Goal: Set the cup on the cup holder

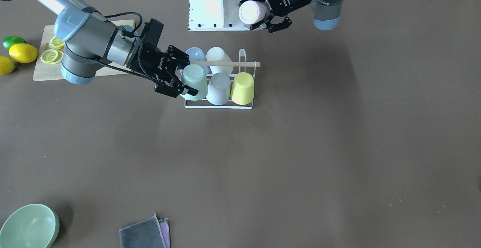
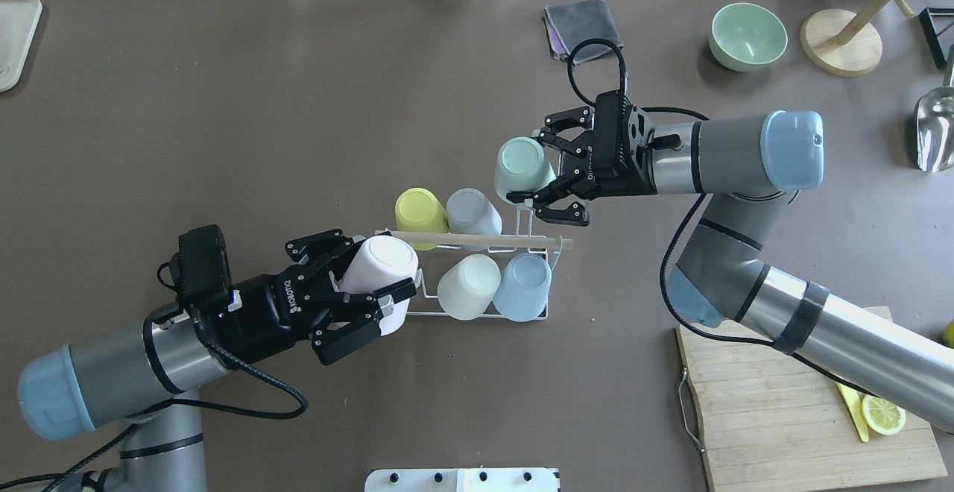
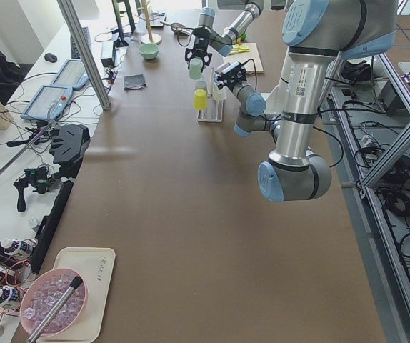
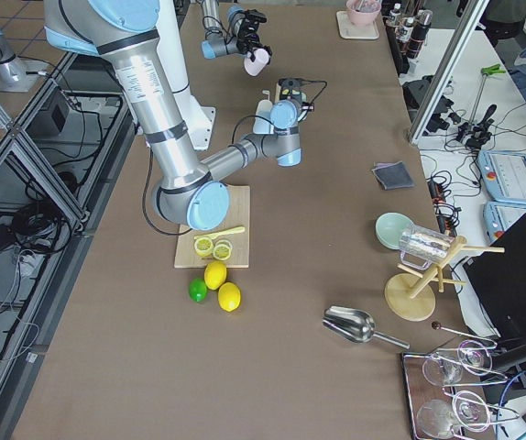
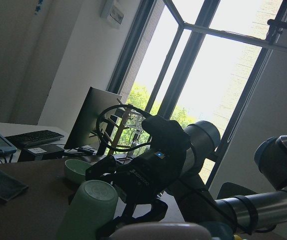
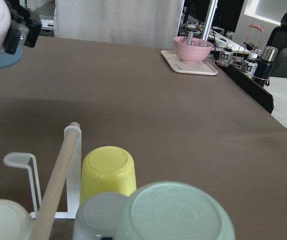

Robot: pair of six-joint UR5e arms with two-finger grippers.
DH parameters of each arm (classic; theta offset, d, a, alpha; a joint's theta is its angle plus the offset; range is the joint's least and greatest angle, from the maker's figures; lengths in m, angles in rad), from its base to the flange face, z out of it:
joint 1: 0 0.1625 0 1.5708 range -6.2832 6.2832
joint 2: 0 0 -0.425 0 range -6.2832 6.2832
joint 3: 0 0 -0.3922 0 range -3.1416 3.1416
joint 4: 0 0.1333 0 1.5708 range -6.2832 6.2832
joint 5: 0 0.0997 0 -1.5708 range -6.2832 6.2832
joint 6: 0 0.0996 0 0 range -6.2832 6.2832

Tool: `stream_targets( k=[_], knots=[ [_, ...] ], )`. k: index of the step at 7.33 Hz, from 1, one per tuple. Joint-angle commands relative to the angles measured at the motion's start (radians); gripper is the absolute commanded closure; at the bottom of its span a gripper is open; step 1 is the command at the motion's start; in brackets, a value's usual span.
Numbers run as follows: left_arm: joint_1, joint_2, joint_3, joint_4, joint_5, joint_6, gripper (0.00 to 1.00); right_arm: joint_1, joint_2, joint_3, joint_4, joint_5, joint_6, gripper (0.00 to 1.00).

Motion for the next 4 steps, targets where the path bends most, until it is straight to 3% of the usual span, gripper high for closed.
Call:
stream_targets(
  k=[1, 4],
  knots=[
    [0.015, -0.023, 0.007, 0.002, 0.000, 0.000, 1.00, 0.000, -0.007, 0.008, 0.000, 0.001, 0.006, 1.00],
    [0.041, -0.048, 0.087, 0.002, 0.000, 0.005, 1.00, -0.002, -0.005, 0.017, 0.002, 0.003, 0.043, 1.00]
  ],
)
